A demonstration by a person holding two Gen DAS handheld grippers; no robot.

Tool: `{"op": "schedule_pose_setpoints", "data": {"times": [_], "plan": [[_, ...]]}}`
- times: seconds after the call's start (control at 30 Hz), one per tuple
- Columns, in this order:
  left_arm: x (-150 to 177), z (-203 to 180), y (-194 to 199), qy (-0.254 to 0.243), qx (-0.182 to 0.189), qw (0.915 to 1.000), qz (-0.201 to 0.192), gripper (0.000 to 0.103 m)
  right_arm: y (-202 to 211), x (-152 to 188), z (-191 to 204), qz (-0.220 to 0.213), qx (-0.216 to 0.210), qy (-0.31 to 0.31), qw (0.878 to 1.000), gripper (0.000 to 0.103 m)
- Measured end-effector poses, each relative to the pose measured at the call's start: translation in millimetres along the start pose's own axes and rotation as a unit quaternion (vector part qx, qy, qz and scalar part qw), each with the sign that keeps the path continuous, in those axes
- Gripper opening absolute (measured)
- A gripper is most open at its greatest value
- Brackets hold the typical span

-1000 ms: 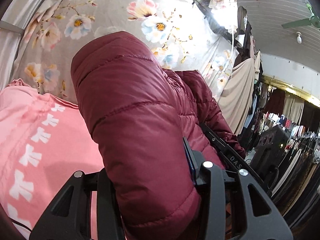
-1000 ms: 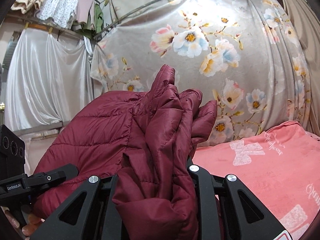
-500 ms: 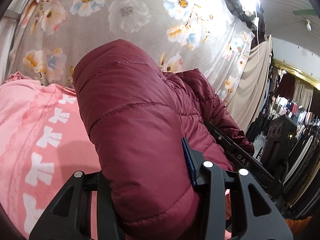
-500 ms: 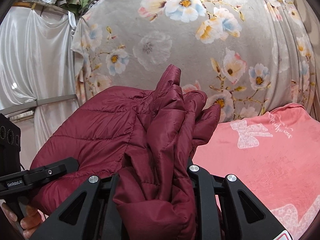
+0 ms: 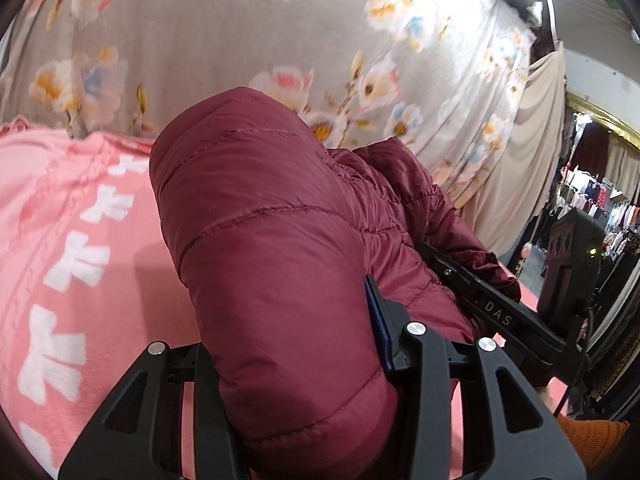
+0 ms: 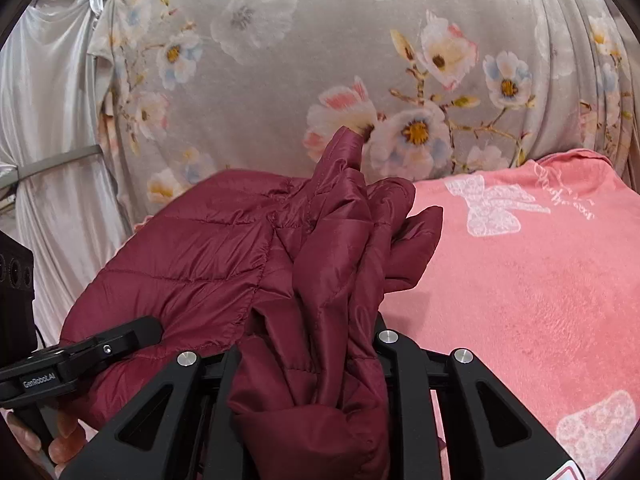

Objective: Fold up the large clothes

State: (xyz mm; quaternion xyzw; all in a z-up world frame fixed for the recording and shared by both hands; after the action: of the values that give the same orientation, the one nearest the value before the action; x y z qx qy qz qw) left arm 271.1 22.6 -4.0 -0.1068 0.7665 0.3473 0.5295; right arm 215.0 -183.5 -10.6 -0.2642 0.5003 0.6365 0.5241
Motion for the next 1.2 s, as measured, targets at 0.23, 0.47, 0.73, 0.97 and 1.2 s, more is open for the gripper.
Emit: {"op": "schedule_pose_setpoints", "data": {"times": [0.23,0.47,0.73,0.97,1.2], "plan": [[21,15,-35,0.017,-0.008,0.9994,0.028,0.040,-28,19,-14,0.032,0.016,0.002,0.999,0.019],[38,21,-49,0.016,-0.019,0.9986,0.046,0.042,-43,36,-25,0.067,0.026,-0.008,0.997,0.019],[52,26,-55,0.026,-0.025,0.9976,0.060,0.047,-56,48,-39,0.125,0.026,-0.033,0.991,0.027],[62,39,-56,0.068,-0.042,0.9915,0.102,0.076,-40,53,-58,0.158,0.021,-0.070,0.985,0.064],[51,44,2,0.113,-0.145,0.9796,0.082,0.086,40,44,-67,0.093,0.027,-0.067,0.993,0.051]]}}
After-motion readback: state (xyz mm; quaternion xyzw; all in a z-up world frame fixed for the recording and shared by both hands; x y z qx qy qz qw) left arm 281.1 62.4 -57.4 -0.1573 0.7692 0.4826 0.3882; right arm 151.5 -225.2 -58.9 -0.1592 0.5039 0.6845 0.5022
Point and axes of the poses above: each gripper's, at about its wrist camera, not at the fingertips, and y roughly against the way its jaws point, z to its left, x to its underside, the point moved 2 cm from there along -y, roughly the way its jaws point, and after that the axes turned 7 degrees about -y, right-handed, at the moved point
